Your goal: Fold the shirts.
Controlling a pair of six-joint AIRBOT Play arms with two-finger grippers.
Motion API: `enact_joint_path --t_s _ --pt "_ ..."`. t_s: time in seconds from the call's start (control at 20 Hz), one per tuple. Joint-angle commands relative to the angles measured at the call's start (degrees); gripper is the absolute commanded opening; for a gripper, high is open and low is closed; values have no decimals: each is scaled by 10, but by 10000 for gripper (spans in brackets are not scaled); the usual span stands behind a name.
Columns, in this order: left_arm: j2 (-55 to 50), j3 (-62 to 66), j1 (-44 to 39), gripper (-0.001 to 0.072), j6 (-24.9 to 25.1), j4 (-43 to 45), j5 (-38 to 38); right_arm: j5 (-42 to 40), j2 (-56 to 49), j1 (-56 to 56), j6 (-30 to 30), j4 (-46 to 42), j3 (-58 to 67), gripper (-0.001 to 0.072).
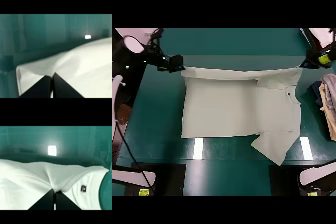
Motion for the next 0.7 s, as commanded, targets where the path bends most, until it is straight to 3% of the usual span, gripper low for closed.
enact_joint_path --t_s 0.0,0.15,0.35,0.65 --pt "-30 3 1 29 28 3 134 -124 -37 2 -15 0 1 13" --pt "-30 10 2 29 38 4 134 -156 -26 2 -18 -33 0 13" --pt "-30 7 2 29 79 7 50 -52 -20 9 -32 -110 -9 12" --pt "-30 -87 2 29 77 7 16 -66 43 10 -33 -131 -197 13"
